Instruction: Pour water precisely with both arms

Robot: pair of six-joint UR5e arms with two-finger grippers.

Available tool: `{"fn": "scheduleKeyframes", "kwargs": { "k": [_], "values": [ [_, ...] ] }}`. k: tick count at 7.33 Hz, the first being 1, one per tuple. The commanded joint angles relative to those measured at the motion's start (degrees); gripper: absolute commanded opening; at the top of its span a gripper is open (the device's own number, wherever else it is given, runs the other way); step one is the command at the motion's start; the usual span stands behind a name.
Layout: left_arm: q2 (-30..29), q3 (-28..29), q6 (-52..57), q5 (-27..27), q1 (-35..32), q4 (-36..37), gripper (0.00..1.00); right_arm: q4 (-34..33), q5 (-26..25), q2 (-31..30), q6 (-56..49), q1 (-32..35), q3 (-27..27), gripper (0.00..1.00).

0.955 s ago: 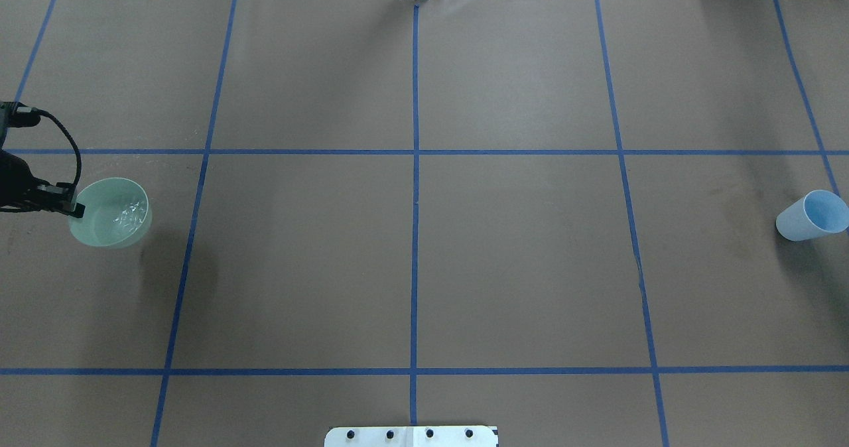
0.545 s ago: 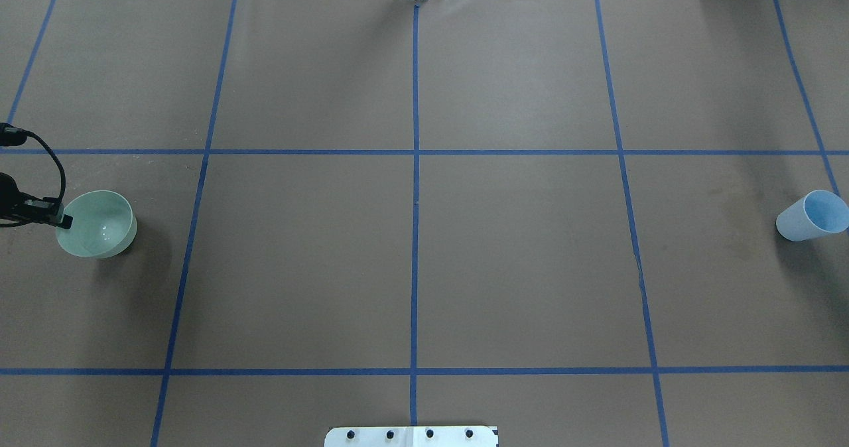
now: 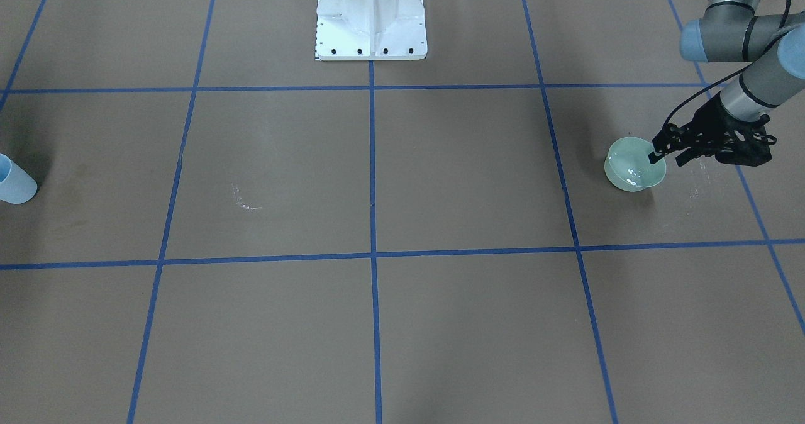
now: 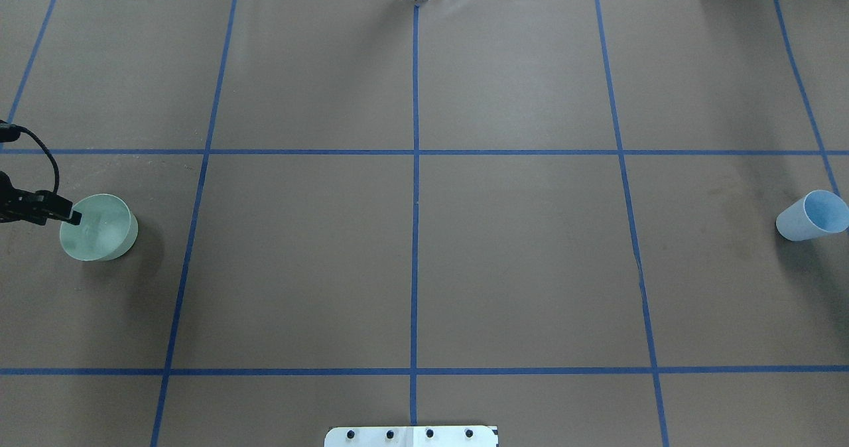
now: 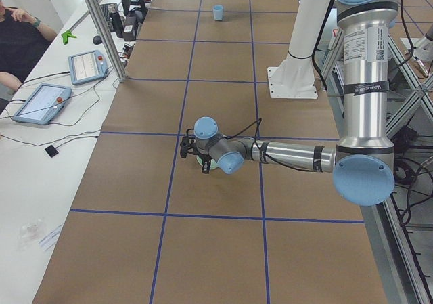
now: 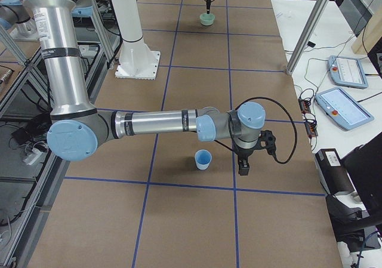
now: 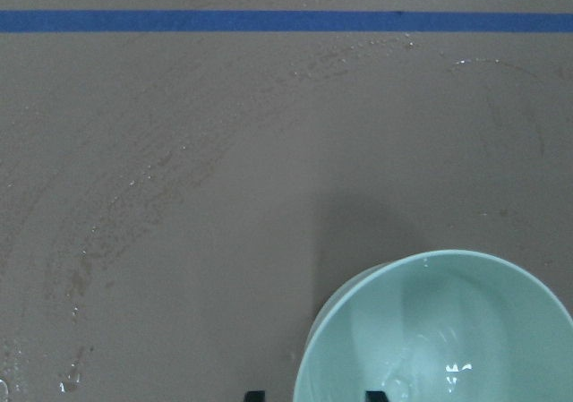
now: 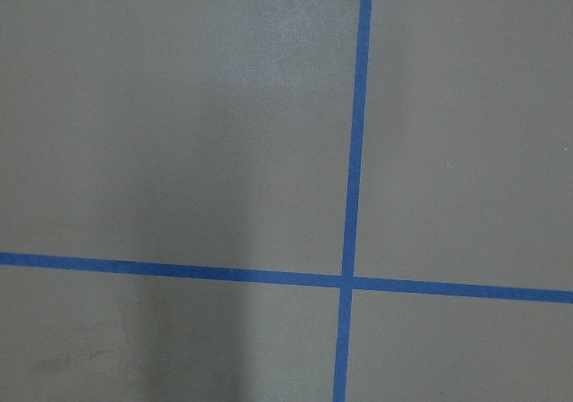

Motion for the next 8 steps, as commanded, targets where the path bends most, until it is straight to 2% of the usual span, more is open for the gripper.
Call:
{"fn": "scheduleKeyframes", "kwargs": {
  "k": [1,2,3,4,5,6,7,8],
  "values": [
    [-0.9,-1.6,0.7,-2.4,-4.8,2.4,1.00,0.0,0.2,-0.1,-0.1,-0.1,0.5,1.00],
    [-2.2,-3.1,6.5,-1.7,-5.8,8.4,1.00,0.3,0.3,-0.5,-0.2,-0.1,1.3,0.99],
    [-4.7,-7.3,16.4,2.9,-8.1,21.8,1.00,0.5,0.3,-0.6,0.0,-0.1,1.1,1.00],
    [-9.7,-10.5,27.4,5.6,-12.3,37.8,1.00,1.0,0.3,-0.9,-0.2,-0.1,1.2,1.00],
    [-15.9,-9.6,38.5,5.8,-17.2,48.5,1.00,1.2,0.2,-2.3,-0.3,-0.1,0.9,1.00],
    [-16.9,-6.5,43.4,5.2,-21.5,50.8,1.00,1.1,0.2,-2.6,0.5,-0.1,0.8,1.00],
    [-16.2,-3.7,46.2,0.6,-24.1,50.7,1.00,1.1,0.4,-3.8,0.6,-0.1,1.5,1.00],
    [-12.4,-2.7,50.3,-2.1,-24.9,49.8,1.00,1.1,0.5,-5.4,0.6,-0.1,2.9,1.00]
  ]
}}
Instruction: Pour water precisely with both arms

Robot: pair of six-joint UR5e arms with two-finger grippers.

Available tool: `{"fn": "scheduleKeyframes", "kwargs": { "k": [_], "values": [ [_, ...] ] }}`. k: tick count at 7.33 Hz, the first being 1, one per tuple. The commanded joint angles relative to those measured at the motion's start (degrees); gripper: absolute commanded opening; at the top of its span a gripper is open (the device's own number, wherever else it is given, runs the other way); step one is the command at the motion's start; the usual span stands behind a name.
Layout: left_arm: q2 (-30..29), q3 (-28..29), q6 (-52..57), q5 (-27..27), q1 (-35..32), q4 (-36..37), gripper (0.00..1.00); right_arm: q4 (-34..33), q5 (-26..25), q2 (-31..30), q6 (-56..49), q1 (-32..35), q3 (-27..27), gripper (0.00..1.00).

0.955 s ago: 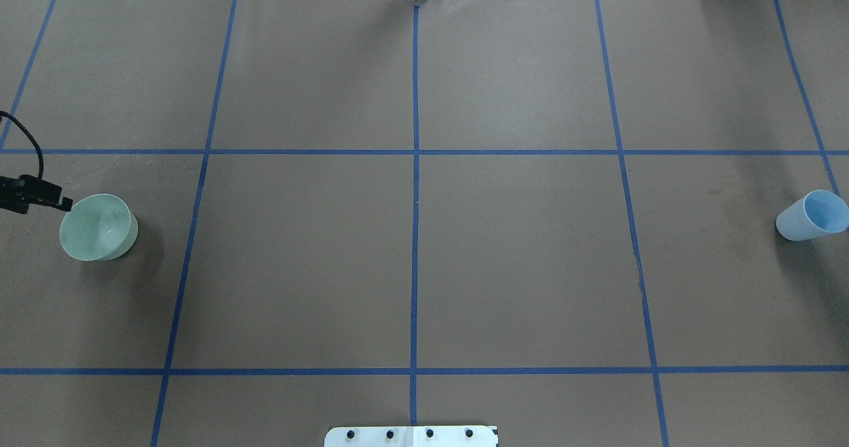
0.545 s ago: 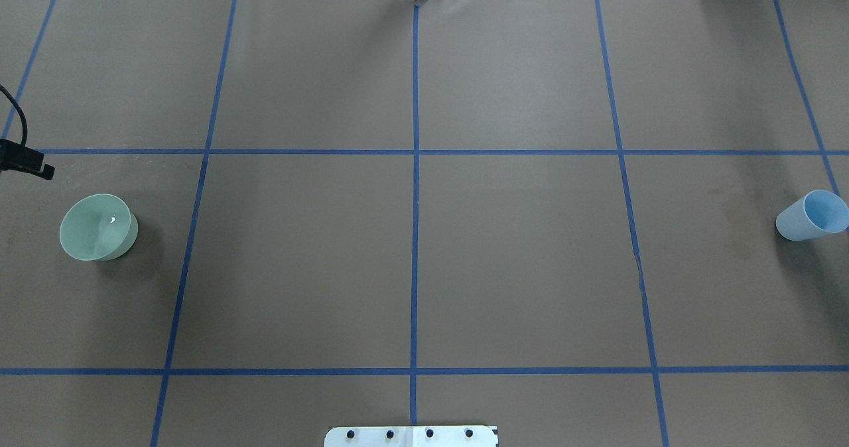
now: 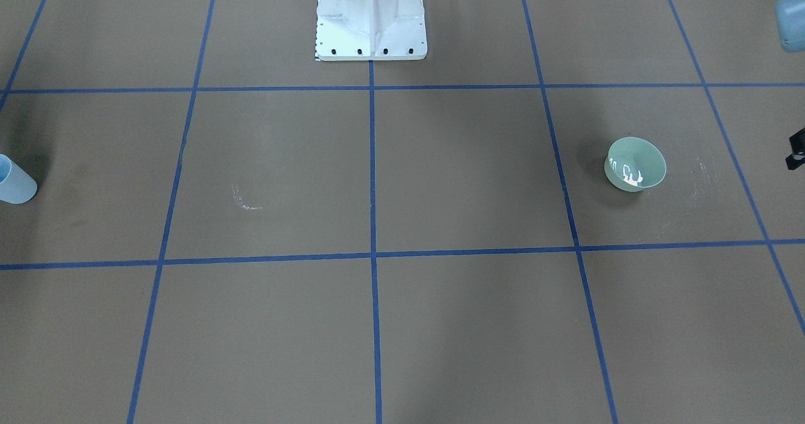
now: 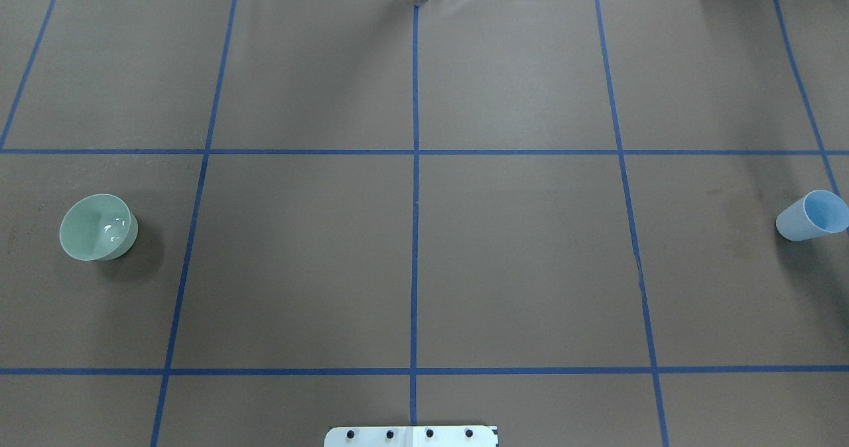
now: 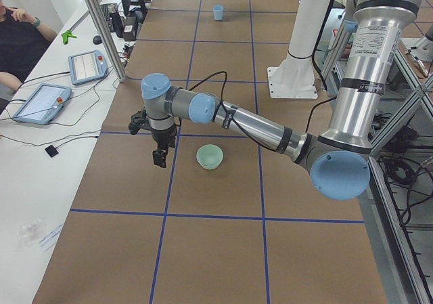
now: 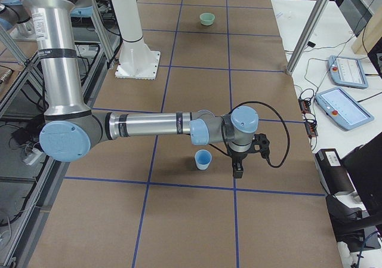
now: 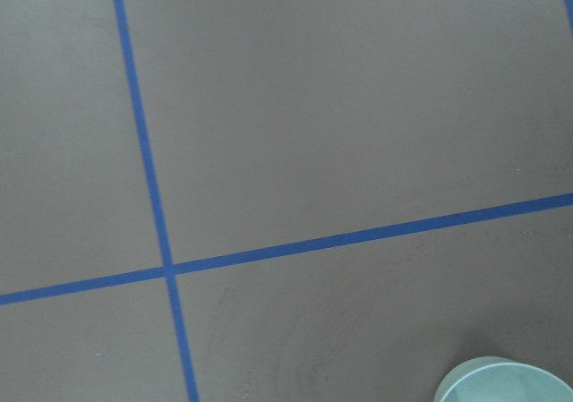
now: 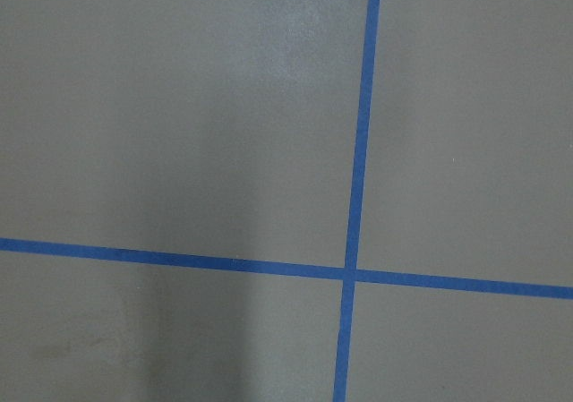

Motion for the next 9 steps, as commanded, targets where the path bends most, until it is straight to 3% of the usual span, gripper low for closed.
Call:
{"fn": "scheduleKeyframes", "kwargs": {
  "k": [1,3,7,9],
  "values": [
    [6.7,2.3,6.1,-3.5,-4.5,-3.3,1.00,-0.1,0.4,-3.6,0.2,0.0,3.4,1.00],
    [11.3,2.8,5.7,-3.6,-8.2,-8.3,1.00,-0.3,2.0,-6.9,0.2,0.0,6.3,1.00],
    [9.6,3.2,3.5,-3.5,-8.6,-8.4,1.00,-0.6,2.5,-6.1,0.2,0.0,4.4,1.00],
    [8.1,3.1,-0.1,-3.3,-7.7,-8.2,1.00,-0.8,6.4,-7.0,0.2,0.2,4.5,1.00]
  ]
}}
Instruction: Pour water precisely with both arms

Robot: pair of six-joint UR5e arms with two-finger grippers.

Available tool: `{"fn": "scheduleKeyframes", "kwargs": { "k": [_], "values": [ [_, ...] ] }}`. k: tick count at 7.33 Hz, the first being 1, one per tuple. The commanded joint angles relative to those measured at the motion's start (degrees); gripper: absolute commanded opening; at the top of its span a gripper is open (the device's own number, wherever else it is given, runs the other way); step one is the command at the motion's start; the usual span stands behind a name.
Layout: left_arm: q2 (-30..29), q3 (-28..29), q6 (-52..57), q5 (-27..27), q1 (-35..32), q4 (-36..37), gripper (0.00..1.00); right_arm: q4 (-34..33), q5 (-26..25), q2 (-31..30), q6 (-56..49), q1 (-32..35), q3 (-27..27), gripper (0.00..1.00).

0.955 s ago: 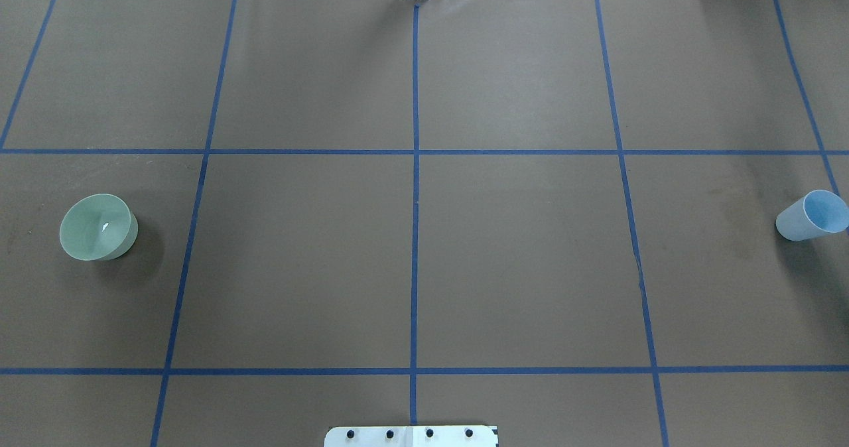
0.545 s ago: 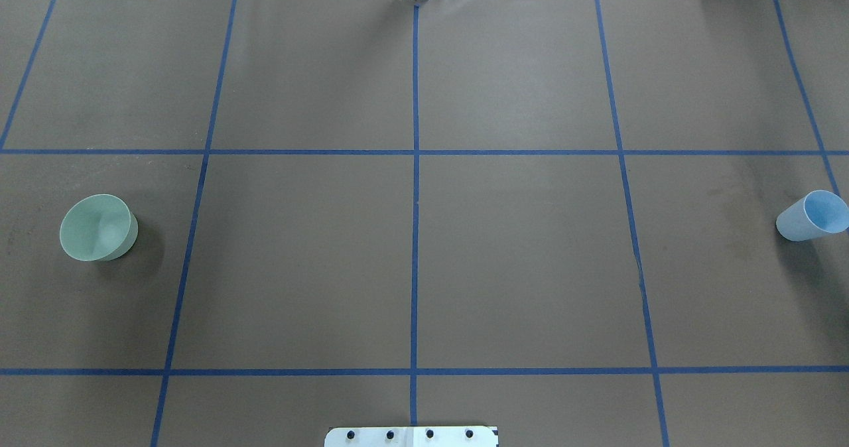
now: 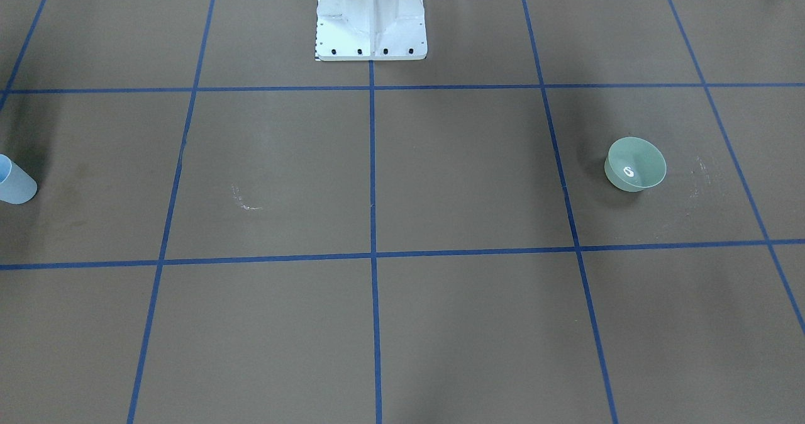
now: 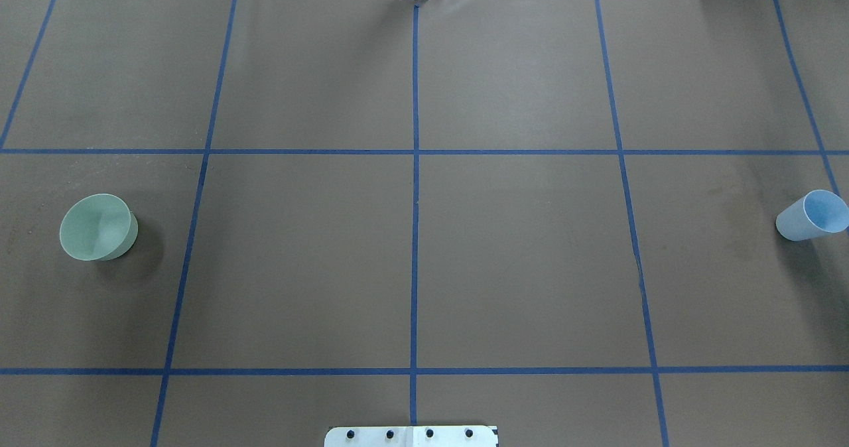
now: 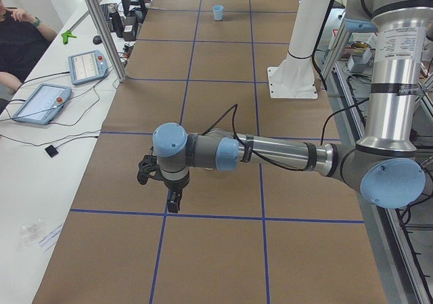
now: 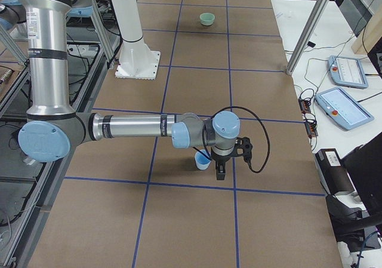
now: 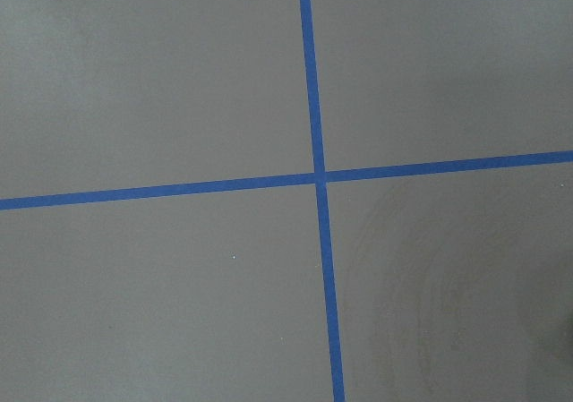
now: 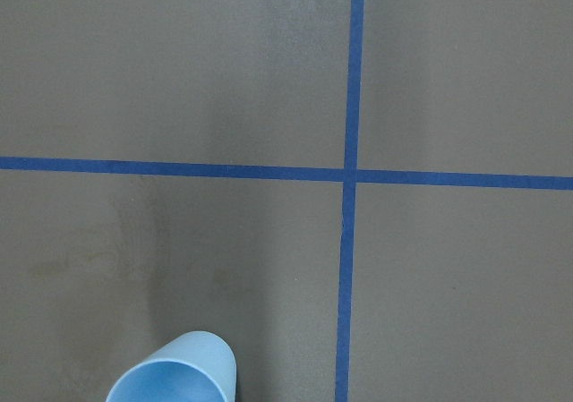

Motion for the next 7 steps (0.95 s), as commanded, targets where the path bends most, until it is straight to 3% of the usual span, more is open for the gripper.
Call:
{"fn": "scheduleKeyframes", "kwargs": {
  "k": [1,2,4,6,7],
  "values": [
    [-0.8,0.2,-3.1,0.1,1.9,0.0,1.00,-0.1,3.6,-0.8,0.0,0.2,0.0,1.00],
    [-0.4,0.2,-3.1,0.0,2.0,-0.2,1.00,-0.9,3.7,-0.6,0.1,0.7,0.6,1.00],
    [-0.3,0.8,-3.0,0.0,2.0,-0.2,1.00,-10.1,2.8,-0.4,-0.1,2.2,6.7,1.00],
    [-0.4,1.1,-2.9,0.0,2.0,-0.1,1.00,-11.9,-5.4,-1.2,-1.0,2.2,8.7,1.00],
    [-0.6,1.0,-3.0,0.1,2.0,-0.1,1.00,-11.4,-5.1,-1.4,-1.1,2.2,8.0,1.00]
  ]
}}
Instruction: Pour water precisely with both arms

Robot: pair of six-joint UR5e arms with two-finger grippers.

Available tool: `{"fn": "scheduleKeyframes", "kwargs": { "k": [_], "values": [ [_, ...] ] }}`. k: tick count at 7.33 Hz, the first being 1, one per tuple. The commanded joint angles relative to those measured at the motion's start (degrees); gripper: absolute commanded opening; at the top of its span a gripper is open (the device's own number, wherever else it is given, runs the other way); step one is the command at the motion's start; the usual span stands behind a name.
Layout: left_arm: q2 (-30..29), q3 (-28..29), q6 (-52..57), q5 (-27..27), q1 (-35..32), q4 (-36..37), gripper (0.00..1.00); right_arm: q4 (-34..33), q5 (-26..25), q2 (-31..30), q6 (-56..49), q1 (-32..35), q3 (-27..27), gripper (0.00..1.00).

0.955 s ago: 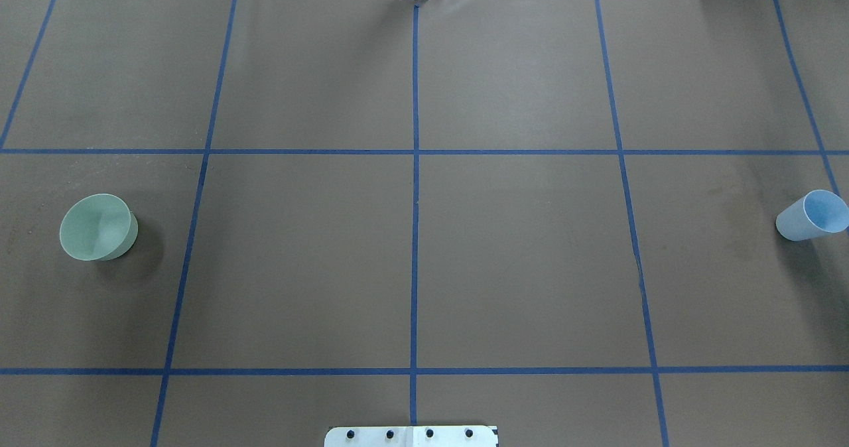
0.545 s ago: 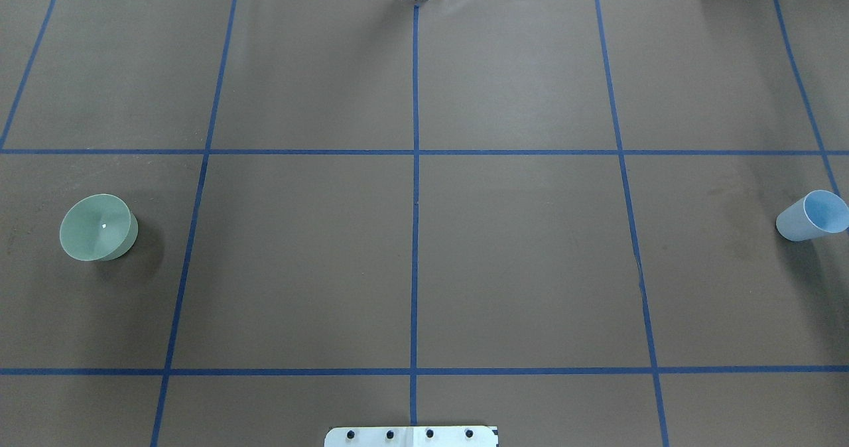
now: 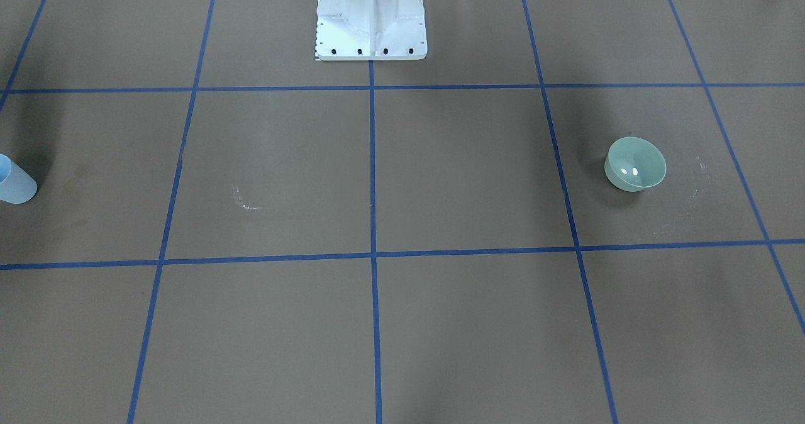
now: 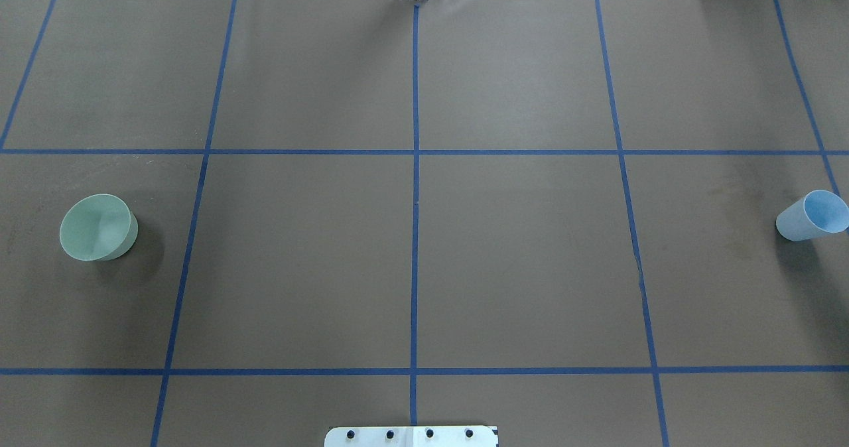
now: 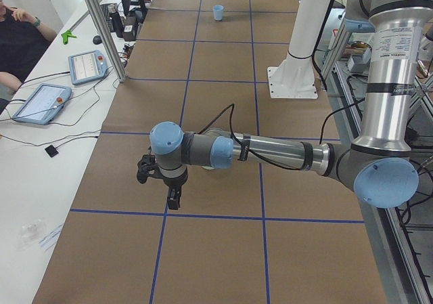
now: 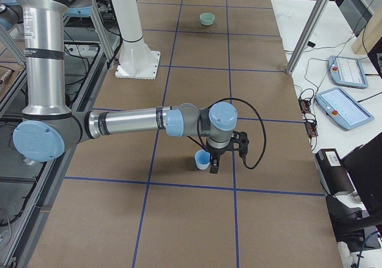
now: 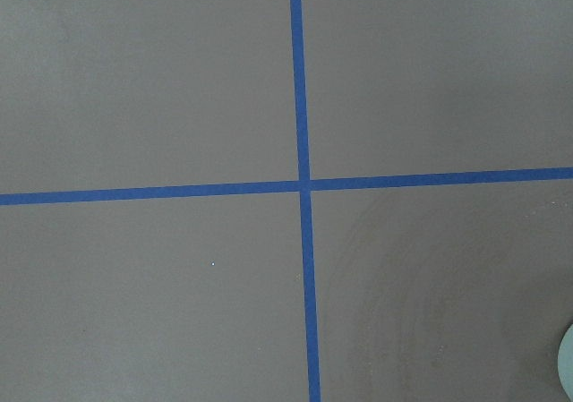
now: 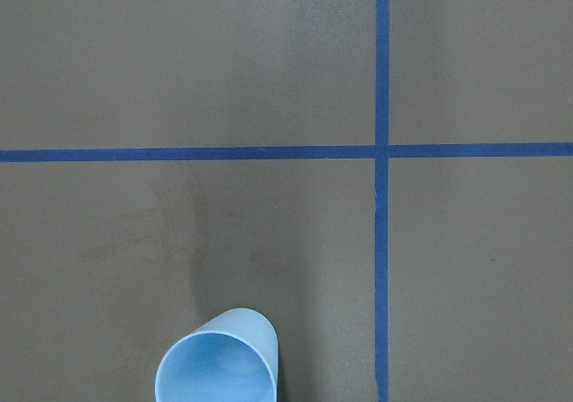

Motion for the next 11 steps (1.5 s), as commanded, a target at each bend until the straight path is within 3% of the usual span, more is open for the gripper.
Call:
{"fn": "scheduleKeyframes", "kwargs": {
  "k": [1,5,11],
  "values": [
    [-0.3,0.0,-0.1,0.2,0.0,0.1,1.00,-0.1,-1.3,-1.2,-1.4,0.0,0.0,1.00],
    [0.0,0.0,0.0,0.3,0.0,0.1,1.00,-0.1,3.1,-2.2,-1.4,2.2,0.2,1.00],
    [1.4,2.5,0.2,-0.2,-0.1,-0.2,1.00,0.0,3.1,-1.2,-1.0,2.5,0.3,1.00]
  ]
}}
